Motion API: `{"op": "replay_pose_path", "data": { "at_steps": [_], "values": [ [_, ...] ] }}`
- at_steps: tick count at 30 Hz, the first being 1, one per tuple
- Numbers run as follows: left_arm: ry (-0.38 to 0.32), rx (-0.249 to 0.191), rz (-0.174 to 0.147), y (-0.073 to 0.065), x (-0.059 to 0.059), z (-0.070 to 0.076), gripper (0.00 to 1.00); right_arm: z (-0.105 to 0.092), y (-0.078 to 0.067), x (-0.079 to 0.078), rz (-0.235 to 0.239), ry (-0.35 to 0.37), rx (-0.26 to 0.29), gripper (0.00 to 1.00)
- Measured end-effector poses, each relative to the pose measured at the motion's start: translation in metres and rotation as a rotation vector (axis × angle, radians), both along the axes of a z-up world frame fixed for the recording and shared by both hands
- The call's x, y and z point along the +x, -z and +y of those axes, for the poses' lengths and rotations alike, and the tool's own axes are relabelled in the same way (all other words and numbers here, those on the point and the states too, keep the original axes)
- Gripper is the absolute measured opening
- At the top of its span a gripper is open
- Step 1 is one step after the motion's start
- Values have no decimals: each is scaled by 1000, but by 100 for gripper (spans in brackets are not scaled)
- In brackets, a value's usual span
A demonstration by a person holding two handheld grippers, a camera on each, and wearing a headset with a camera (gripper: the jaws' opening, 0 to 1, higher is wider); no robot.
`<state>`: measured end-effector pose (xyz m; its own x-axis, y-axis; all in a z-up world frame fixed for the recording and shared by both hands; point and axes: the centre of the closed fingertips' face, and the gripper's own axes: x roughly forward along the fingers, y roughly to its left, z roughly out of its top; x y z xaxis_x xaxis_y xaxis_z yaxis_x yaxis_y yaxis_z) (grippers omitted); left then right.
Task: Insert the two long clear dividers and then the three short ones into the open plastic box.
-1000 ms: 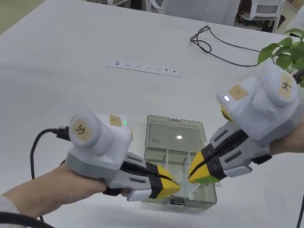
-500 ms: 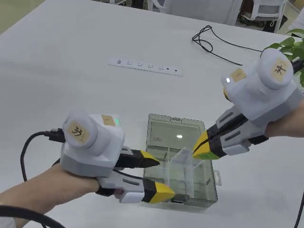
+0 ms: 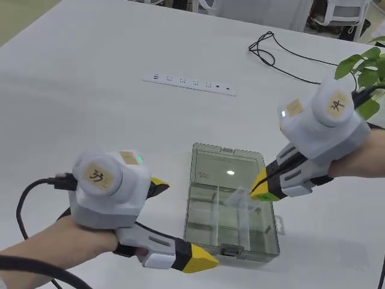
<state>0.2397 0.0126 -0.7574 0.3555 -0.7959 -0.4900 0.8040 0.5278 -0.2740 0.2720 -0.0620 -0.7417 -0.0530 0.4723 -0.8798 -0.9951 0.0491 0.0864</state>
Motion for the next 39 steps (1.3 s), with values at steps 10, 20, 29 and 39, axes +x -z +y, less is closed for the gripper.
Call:
{"op": "replay_pose_path", "data": {
  "at_steps": [10,20,29,39],
  "values": [
    [-7,-4,12,2,-2,3,100,1,4,0,0,3,-8,2],
    [-3,-9,20,2,-3,3,96,2,11,-1,11,-3,-19,2],
    [-2,-13,27,3,-4,3,94,4,13,-1,16,-6,-15,2],
    [1,-20,33,4,-6,2,93,8,17,-2,2,-44,-9,2]
  ]
}}
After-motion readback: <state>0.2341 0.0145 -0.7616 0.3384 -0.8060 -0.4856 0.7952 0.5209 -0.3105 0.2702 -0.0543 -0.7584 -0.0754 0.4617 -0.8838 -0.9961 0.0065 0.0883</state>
